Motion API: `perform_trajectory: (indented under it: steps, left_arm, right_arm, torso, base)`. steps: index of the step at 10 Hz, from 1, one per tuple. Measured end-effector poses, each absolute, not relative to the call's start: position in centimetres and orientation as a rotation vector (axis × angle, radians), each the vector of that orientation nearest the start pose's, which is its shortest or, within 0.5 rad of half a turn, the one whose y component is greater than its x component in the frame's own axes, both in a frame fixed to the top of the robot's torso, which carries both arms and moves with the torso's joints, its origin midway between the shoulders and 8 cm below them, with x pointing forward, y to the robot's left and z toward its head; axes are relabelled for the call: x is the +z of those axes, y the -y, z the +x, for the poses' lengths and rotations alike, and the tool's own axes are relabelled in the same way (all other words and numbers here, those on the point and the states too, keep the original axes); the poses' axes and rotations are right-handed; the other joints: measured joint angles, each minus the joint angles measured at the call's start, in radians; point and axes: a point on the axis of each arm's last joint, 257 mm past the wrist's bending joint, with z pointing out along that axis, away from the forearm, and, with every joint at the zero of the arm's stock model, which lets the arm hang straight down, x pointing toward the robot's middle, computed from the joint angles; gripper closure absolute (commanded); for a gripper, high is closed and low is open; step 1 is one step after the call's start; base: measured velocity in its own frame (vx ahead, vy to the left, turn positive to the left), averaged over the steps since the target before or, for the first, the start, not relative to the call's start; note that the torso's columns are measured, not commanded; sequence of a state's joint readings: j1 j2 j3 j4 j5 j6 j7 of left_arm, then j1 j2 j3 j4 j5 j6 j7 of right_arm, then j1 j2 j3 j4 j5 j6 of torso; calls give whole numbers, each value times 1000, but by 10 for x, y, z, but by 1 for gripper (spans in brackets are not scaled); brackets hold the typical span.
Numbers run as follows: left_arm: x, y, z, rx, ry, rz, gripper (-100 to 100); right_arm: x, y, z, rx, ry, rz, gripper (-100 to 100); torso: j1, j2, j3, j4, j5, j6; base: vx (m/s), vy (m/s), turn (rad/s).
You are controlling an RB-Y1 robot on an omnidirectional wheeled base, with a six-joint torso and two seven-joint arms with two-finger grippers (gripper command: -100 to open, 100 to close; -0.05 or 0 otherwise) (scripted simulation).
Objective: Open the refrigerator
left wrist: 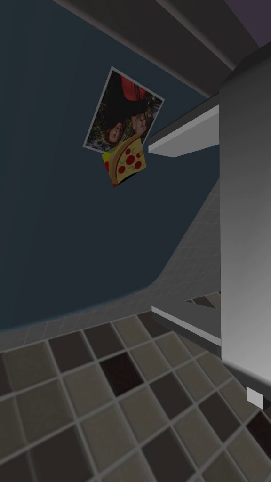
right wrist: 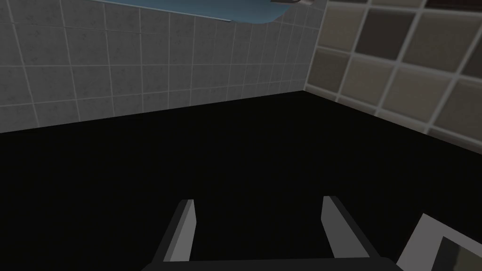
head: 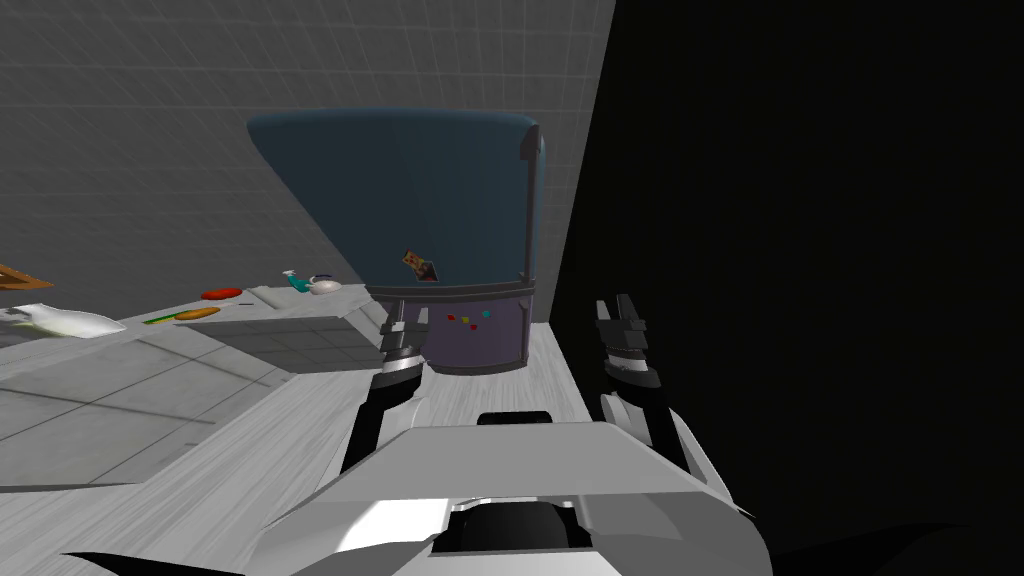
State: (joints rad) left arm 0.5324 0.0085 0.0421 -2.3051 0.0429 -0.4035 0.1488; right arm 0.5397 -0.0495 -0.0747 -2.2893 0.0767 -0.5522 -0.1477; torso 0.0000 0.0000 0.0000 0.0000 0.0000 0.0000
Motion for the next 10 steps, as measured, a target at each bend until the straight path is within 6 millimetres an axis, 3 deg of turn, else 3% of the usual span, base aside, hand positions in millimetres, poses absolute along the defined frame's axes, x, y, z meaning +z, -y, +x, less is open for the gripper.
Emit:
perform_trajectory:
  steps: [2,9,10]
  left_arm:
    - [7,-303,348,-1388,-610,-814,0]
    - [8,-303,348,-1388,-609,-814,0]
    - [8,-303,348,-1388,-609,-814,-100]
  right_arm:
    - [26,289,329,1315,-650,597,0]
    - [27,289,329,1315,-650,597,0]
    - [27,289,329,1315,-650,597,0]
  torso:
    - [0,104,-209,105,0,0]
    - [0,618,-1234,617,0,0]
    - [0,691,-1382,691,0,0]
  base:
    - [0,0,0]
    - [0,0,0]
    - [0,-11,0]
